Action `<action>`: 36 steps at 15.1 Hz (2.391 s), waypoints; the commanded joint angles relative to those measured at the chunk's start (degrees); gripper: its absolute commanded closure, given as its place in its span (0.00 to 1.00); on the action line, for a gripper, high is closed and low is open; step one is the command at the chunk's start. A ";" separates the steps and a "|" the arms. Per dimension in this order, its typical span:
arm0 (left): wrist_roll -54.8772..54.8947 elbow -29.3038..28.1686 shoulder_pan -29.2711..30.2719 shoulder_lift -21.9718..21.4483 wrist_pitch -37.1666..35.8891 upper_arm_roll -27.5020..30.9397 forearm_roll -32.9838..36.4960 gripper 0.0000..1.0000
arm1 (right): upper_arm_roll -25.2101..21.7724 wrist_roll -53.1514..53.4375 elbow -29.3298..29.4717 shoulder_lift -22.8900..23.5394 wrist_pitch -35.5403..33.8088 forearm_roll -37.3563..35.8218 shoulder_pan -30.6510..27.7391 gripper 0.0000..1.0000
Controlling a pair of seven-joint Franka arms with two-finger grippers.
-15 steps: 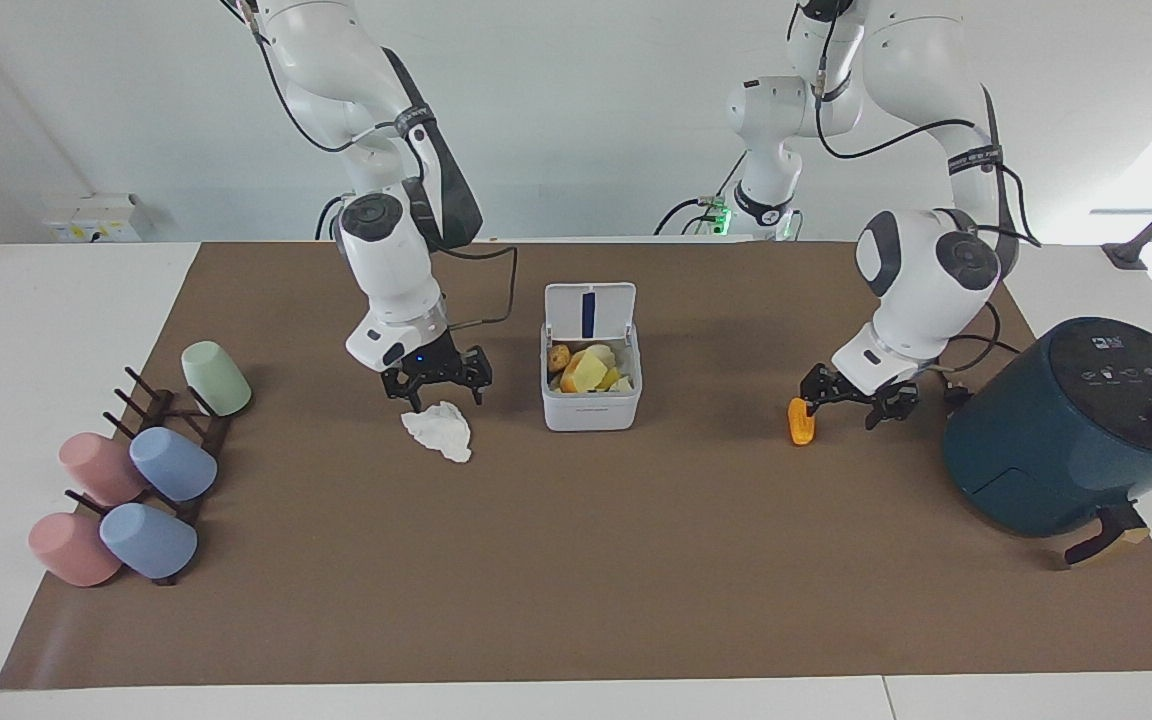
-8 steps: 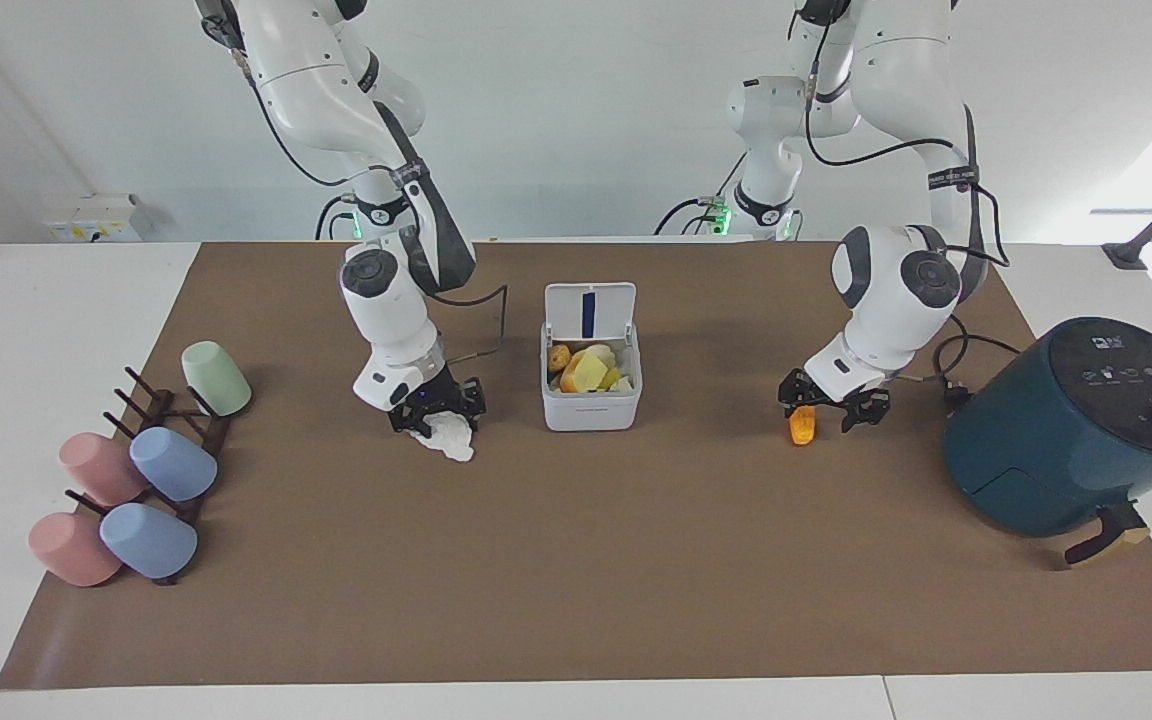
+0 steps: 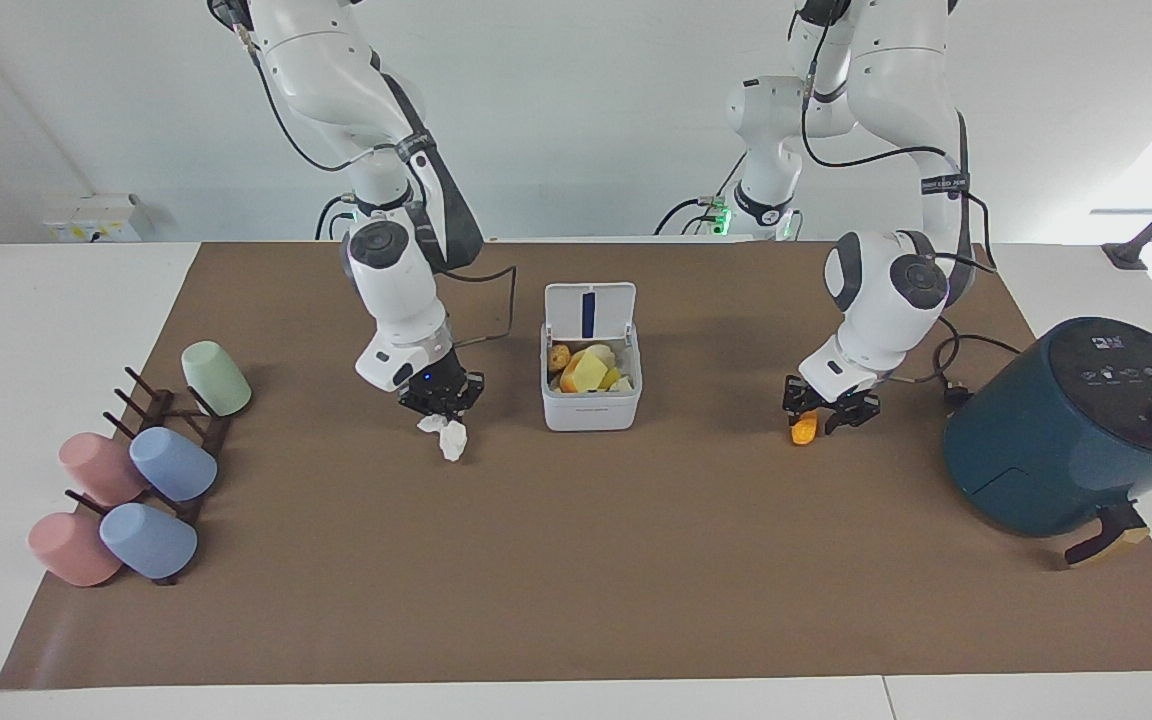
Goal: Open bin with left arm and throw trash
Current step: 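Grasp the orange with the left gripper while the right gripper grasps the tissue, then drop the tissue with the right gripper while the left gripper lifts the orange, then drop the orange with the left gripper while the right gripper withdraws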
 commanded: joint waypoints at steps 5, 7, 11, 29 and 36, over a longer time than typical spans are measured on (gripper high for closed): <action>-0.08 3.09 -0.05 -0.73 -3.90 0.34 0.70 1.00 | 0.43 24.58 11.20 -0.53 -10.10 -0.06 12.59 1.00; -0.52 11.24 -0.05 -0.73 -14.95 0.25 -0.61 1.00 | 0.43 27.95 11.91 -0.27 -9.66 -0.06 14.45 1.00; -4.63 20.67 -0.40 -1.26 -26.85 0.16 -5.63 1.00 | 0.43 29.10 11.82 -0.18 -8.86 0.99 17.26 1.00; -27.48 24.72 -10.14 -1.18 -25.47 -4.50 -8.36 1.00 | -0.01 26.06 12.17 -6.85 -13.41 1.34 8.32 0.00; -40.77 21.32 -23.24 -0.91 -14.22 -4.32 -8.27 1.00 | -0.10 8.62 12.52 -10.99 -22.39 1.43 -0.23 0.00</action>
